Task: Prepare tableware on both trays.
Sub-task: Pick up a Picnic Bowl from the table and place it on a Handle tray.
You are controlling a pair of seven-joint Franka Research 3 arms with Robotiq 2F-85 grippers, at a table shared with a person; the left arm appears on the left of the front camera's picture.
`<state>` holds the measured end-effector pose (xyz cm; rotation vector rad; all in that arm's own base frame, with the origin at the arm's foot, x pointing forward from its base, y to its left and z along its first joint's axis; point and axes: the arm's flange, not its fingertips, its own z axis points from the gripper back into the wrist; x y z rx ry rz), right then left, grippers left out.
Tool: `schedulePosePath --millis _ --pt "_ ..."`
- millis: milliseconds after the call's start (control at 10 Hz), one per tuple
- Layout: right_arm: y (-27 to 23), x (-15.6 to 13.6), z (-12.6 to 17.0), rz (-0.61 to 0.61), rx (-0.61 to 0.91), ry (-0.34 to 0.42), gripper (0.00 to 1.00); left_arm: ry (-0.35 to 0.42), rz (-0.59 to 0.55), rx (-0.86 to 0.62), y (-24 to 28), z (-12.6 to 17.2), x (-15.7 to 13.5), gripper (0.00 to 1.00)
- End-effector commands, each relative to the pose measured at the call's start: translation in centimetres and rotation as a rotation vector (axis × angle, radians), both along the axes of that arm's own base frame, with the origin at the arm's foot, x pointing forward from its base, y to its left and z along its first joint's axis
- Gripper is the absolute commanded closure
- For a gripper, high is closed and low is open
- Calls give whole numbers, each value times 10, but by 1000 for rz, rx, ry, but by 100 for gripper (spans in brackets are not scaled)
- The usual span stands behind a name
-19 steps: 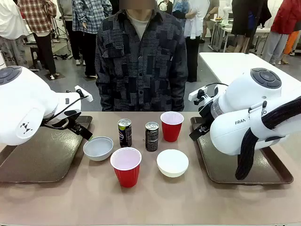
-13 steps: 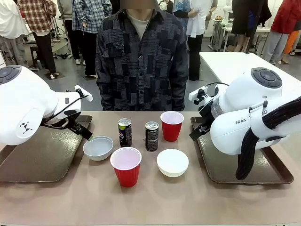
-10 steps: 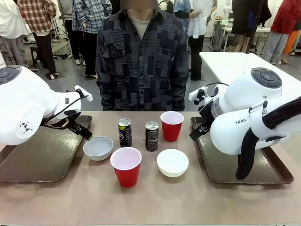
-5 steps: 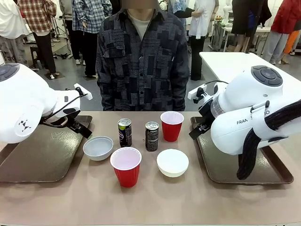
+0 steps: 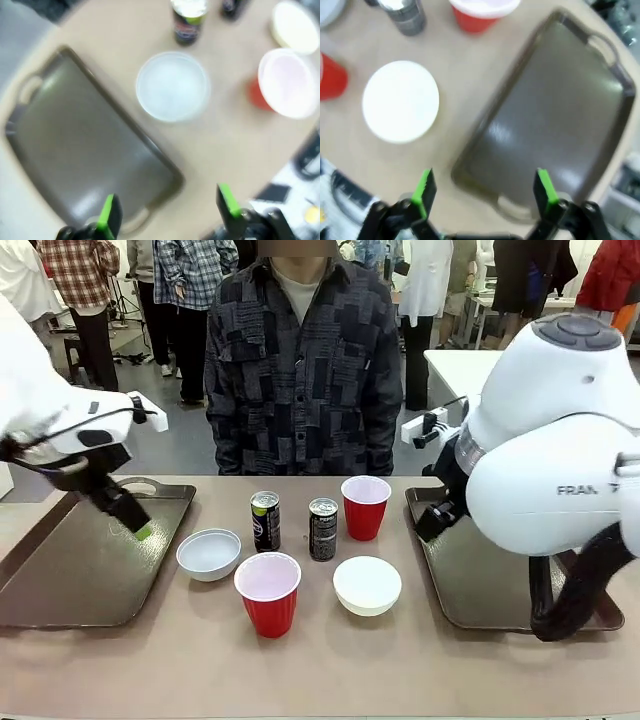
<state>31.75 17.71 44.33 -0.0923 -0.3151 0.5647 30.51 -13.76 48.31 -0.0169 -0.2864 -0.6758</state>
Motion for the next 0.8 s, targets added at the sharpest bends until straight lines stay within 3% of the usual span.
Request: schedulePosePath --millis 0,100,200,300,400,500,600,700 --pt "-76 -151 -81 -105 0 89 0 65 38 -31 42 -67 -130 0" --pt "-80 -163 -83 -143 -27 93 0 82 108 -2 41 -71 -136 0" --pt "-72 -155 -77 -128 -96 20 0 30 156 39 37 -70 -128 0" --pt "-12 -35 14 -107 -56 106 0 91 22 -2 7 25 -49 0" --pt "-12 -35 14 -107 -56 106 0 91 22 -2 7 25 -49 0" --pt "-12 -53 28 -126 -80 92 0 91 22 -2 7 25 -49 0" --pt "-29 -28 23 -137 99 133 0 86 57 15 8 32 -61 0" --pt "-66 -18 21 -186 281 153 0 142 64 -185 29 24 -49 0"
